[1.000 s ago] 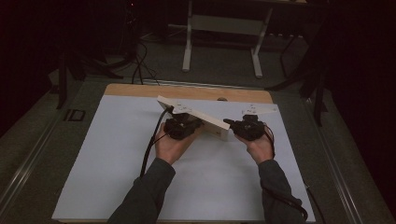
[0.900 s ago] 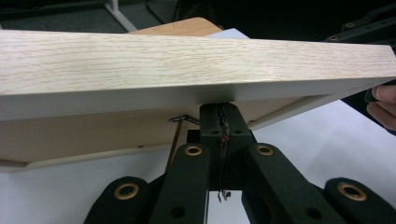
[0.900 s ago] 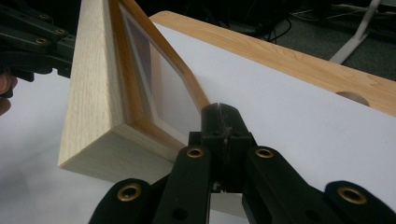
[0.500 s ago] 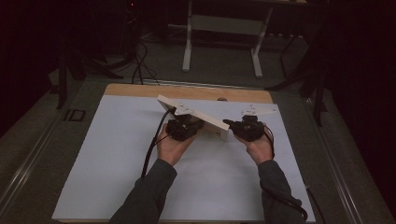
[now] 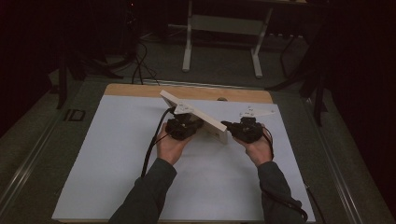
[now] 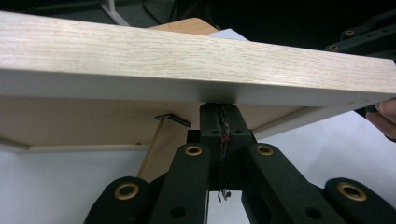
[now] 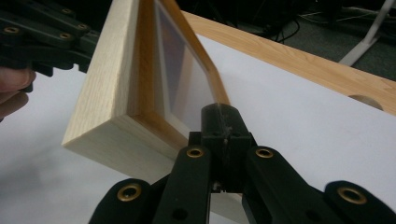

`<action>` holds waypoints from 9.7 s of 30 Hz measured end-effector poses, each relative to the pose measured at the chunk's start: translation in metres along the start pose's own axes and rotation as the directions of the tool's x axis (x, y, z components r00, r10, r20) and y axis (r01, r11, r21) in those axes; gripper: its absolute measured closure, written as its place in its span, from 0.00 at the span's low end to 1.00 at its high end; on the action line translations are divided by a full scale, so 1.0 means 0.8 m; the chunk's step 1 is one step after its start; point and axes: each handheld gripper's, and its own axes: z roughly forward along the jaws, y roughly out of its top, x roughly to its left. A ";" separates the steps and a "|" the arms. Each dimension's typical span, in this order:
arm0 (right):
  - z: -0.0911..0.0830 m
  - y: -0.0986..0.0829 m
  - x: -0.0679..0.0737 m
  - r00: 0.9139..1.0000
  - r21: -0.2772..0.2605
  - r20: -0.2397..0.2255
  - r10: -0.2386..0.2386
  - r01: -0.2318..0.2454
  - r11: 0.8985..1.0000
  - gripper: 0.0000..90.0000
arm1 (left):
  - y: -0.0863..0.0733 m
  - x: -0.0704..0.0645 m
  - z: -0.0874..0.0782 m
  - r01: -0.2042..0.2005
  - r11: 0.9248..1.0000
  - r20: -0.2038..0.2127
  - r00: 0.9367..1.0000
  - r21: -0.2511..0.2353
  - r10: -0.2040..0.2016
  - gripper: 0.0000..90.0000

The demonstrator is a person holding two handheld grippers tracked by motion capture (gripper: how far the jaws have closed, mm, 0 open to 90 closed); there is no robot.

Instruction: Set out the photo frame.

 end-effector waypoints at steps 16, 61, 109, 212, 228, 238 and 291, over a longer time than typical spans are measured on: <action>0.004 0.003 0.017 0.998 0.012 -0.046 -0.049 0.050 0.999 1.00 | 0.003 0.008 -0.003 -0.010 1.000 -0.002 1.000 0.005 0.010 1.00; 0.021 0.012 0.052 0.985 0.005 -0.127 -0.114 0.116 0.993 1.00 | 0.002 0.016 -0.010 -0.070 0.997 0.024 0.997 0.038 0.069 1.00; 0.045 -0.041 0.045 0.985 0.124 -0.151 -0.083 0.102 0.987 1.00 | -0.040 0.024 -0.052 -0.047 0.998 0.133 0.990 0.038 0.042 0.78; 0.042 -0.037 0.041 0.992 0.121 -0.045 -0.117 0.122 0.985 0.83 | -0.029 0.076 -0.081 0.124 0.992 0.091 0.988 -0.030 -0.121 0.79; 0.030 -0.025 0.034 0.993 0.091 -0.018 -0.118 0.119 0.989 0.83 | -0.027 0.098 -0.088 0.080 0.997 0.157 0.984 0.008 -0.080 0.79; 0.020 -0.017 0.027 0.993 0.074 0.000 -0.121 0.120 0.990 0.83 | -0.026 0.107 -0.089 0.072 0.997 0.186 0.980 0.013 -0.074 0.79; 0.015 0.004 -0.002 0.991 0.060 0.098 -0.090 0.084 0.995 0.74 | -0.008 0.136 -0.089 -0.033 0.995 0.302 0.953 0.097 0.003 0.79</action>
